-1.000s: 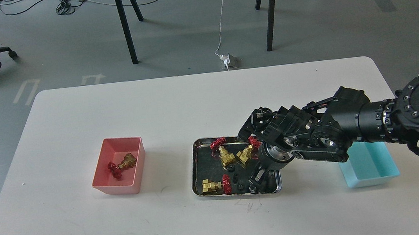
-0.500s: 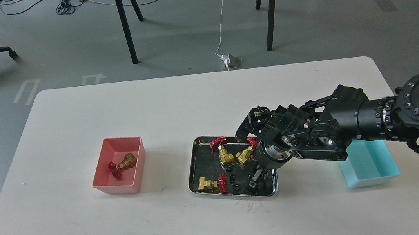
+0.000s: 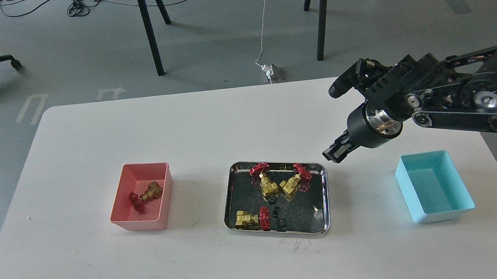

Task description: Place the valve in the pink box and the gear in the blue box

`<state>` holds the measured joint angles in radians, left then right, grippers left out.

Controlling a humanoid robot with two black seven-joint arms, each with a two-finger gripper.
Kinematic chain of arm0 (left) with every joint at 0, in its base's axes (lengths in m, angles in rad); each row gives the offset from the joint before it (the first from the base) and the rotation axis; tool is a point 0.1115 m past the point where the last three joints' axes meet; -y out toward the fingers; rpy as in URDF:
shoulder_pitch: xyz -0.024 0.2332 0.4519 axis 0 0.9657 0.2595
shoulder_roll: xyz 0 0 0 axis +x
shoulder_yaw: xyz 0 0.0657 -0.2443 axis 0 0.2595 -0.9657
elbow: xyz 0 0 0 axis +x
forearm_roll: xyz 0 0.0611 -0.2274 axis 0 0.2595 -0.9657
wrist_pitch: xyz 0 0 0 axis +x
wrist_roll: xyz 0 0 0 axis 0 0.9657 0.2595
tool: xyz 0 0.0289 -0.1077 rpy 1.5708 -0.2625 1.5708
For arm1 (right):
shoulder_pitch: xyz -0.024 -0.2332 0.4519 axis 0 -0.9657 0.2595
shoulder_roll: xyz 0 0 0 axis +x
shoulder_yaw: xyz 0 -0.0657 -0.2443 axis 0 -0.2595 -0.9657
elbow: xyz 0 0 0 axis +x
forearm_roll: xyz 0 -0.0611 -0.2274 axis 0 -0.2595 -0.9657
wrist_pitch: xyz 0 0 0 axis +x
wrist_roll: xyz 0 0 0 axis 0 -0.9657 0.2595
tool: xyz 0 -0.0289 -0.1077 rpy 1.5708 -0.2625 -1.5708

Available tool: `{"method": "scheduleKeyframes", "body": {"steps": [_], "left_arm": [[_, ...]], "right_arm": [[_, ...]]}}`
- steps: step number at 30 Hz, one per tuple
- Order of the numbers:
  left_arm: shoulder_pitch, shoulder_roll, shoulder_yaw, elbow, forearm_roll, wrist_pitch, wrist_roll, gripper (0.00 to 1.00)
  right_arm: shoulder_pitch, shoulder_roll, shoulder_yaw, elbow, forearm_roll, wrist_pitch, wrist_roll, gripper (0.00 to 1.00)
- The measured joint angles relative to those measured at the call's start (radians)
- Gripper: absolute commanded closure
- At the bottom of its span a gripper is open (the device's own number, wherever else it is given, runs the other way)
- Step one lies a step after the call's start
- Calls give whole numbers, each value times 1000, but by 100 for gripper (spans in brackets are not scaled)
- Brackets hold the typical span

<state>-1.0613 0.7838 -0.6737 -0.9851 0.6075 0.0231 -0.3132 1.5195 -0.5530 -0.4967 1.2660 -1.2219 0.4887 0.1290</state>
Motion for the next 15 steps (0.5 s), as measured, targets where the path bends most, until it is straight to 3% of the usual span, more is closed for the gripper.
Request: {"method": "scheduleKeyframes", "body": {"steps": [5,10,13,15], "left_arm": [[6,2,-2,1,0,-1,0,2],[9,5,-3,2,0,-1,-1,2],[9,5,-4,2,0,-1,-1,2],[9,5,-4,2,0,-1,-1,2]], "right_arm": [[-54,-296,1,96,-13,0,1,89],[-142,-438,5,113,-26,0,1,86],[-184,-457,17,106,-38,0,2,75],[-209,-459,35,98,-42,0,2,56]]}}
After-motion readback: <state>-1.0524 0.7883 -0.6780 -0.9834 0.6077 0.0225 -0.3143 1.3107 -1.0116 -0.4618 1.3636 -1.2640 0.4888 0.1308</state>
